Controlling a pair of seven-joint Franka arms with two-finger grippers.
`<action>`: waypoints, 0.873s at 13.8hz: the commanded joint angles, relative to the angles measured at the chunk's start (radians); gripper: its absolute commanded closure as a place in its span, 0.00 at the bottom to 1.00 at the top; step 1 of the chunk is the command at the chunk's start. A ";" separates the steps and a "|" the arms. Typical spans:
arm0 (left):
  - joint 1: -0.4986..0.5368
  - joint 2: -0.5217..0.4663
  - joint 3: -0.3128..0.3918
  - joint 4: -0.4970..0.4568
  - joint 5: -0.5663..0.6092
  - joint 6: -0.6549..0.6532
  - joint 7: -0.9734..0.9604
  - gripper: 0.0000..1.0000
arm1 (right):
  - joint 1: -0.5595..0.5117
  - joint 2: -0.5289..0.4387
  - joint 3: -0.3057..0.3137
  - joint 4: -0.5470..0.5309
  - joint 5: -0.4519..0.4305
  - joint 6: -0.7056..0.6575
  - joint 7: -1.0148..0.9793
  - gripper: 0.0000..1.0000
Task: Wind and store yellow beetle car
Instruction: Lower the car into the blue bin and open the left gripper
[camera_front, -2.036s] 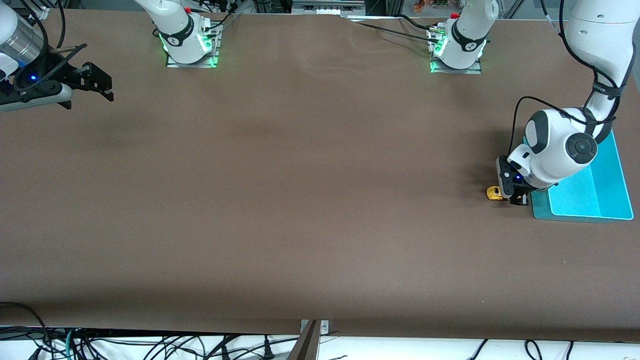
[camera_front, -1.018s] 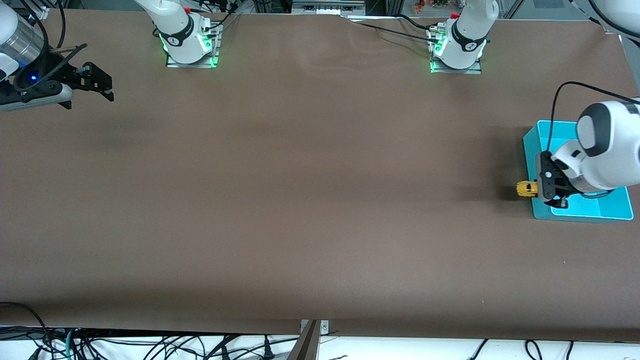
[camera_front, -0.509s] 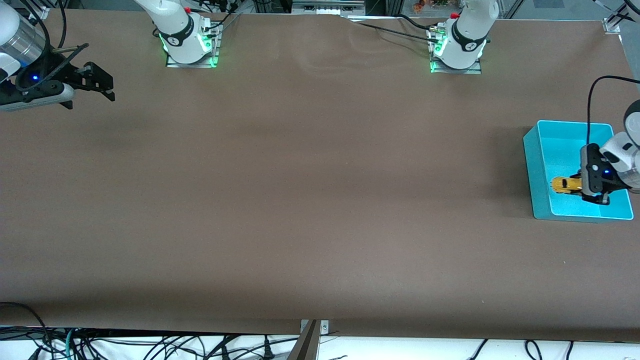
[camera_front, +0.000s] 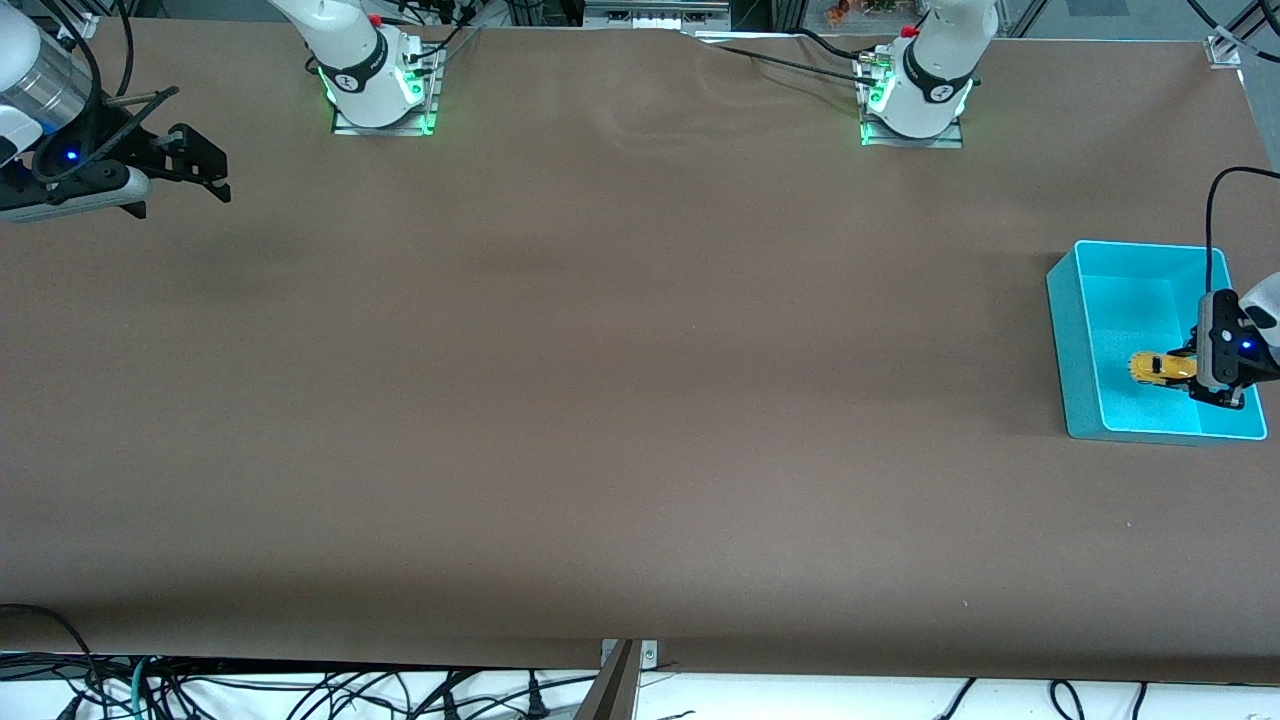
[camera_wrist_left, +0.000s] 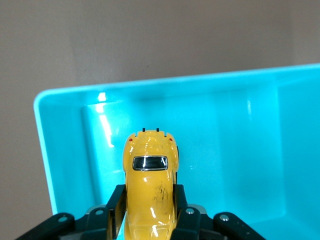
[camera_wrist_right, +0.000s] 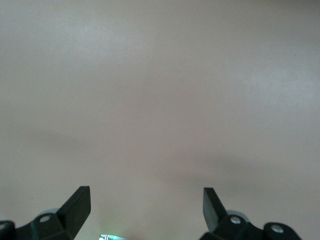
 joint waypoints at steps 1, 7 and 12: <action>0.011 0.041 -0.006 0.029 -0.021 0.028 0.080 1.00 | 0.017 -0.003 -0.010 0.004 -0.017 -0.011 0.019 0.00; 0.013 0.096 0.017 -0.017 -0.021 0.094 0.033 1.00 | 0.017 -0.003 -0.010 0.004 -0.017 -0.011 0.019 0.00; 0.016 0.126 0.021 -0.025 -0.019 0.113 0.033 0.95 | 0.017 -0.003 -0.010 0.002 -0.017 -0.014 0.021 0.00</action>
